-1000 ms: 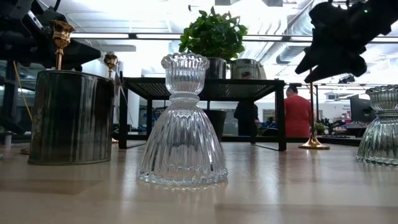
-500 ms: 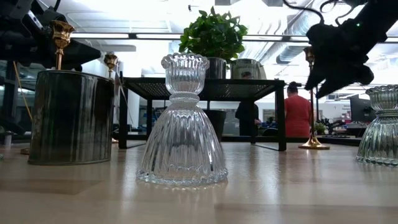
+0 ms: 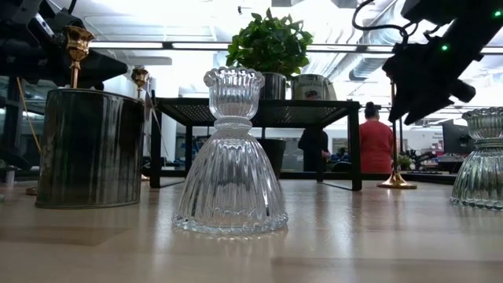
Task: Pick & Place candle stick holders
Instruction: Put the right gold candle holder on the shelf
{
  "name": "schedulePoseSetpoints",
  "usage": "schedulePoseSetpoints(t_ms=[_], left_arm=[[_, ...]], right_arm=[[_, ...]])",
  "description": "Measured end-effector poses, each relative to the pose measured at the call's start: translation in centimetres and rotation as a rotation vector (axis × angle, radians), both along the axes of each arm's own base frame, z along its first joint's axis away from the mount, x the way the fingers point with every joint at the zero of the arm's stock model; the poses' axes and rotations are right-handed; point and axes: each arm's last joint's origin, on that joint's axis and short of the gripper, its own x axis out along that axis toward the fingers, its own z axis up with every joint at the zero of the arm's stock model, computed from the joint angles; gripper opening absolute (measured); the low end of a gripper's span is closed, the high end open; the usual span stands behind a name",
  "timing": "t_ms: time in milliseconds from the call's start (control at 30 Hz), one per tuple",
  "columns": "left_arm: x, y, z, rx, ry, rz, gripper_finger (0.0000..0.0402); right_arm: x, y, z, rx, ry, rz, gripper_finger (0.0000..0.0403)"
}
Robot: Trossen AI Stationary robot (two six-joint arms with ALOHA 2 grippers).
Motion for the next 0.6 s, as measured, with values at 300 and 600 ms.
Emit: schedulePoseSetpoints(t_ms=[300,600], left_arm=[[0.00,0.00,0.00,0.000,0.000,0.000,0.0002],[0.00,0.00,0.00,0.000,0.000,0.000,0.0002]], right_arm=[[0.53,-0.82,0.56,-0.140,-0.033,-0.037,0.0213],[0.80,-0.97,0.79,-0.171,-0.059,-0.047,0.0205]])
